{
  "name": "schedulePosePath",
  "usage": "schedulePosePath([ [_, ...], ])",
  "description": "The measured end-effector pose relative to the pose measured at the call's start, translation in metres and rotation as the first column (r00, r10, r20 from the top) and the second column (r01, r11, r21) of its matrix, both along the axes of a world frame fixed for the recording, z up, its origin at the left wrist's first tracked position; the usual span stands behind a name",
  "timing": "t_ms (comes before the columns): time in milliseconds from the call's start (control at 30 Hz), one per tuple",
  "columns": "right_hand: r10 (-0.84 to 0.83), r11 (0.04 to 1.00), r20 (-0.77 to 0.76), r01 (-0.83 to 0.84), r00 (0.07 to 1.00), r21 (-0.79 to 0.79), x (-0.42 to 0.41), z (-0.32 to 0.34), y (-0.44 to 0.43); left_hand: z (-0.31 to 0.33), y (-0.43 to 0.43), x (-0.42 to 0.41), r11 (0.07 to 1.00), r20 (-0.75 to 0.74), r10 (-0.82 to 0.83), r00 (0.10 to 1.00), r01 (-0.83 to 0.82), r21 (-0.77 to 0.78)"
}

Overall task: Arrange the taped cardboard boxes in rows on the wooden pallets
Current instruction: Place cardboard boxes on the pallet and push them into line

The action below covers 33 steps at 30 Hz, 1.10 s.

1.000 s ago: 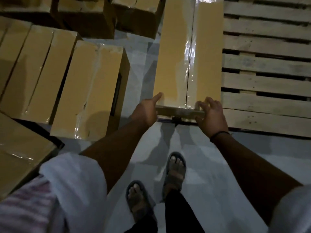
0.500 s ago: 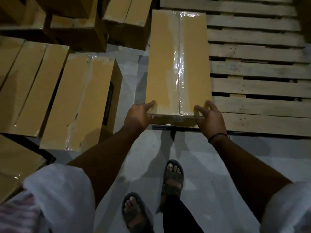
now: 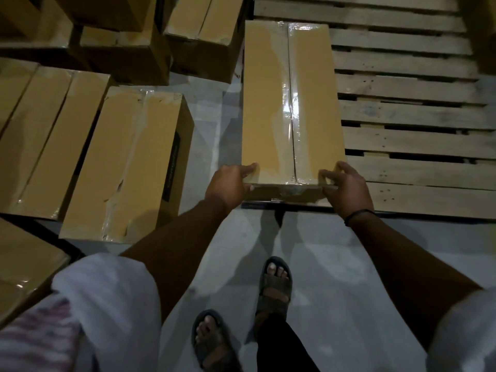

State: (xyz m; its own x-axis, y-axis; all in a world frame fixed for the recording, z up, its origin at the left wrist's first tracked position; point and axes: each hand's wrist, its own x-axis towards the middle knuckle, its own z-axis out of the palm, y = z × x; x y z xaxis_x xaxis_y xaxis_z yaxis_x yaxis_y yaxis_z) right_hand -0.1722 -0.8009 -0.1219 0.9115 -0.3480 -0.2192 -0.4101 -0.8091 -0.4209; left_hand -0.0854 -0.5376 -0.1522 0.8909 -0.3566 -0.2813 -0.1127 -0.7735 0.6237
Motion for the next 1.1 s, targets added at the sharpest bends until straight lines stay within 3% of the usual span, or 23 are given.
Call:
schedulePosePath([
  [433,-0.034,0.999,-0.018,0.034,0.999,0.003,-0.006,-0.004,-0.004,-0.001,-0.001,0.010,0.999,-0.037,-0.033,0.999,0.034,0.006],
  [533,-0.011,1.000,-0.010,0.010,1.000,-0.024,-0.004,-0.010,-0.001,0.002,0.001,0.009,0.999,-0.118,-0.052,0.992,0.053,0.004],
  [733,0.049,0.997,-0.162,-0.059,0.986,-0.056,0.005,0.015,0.024,0.031,0.002,0.017,0.990,-0.090,-0.096,0.991,0.105,0.098],
  [900,0.110,0.993,-0.177,-0.114,0.978,-0.014,0.051,0.056,0.026,0.073,-0.002,0.051,0.984,-0.144,-0.045,0.989,0.069,0.166],
  [1100,0.149,0.988,-0.106,-0.152,0.983,-0.015,0.140,0.098,0.016,0.105,-0.015,0.106,0.986,-0.134,0.100,0.986,-0.080,0.143],
])
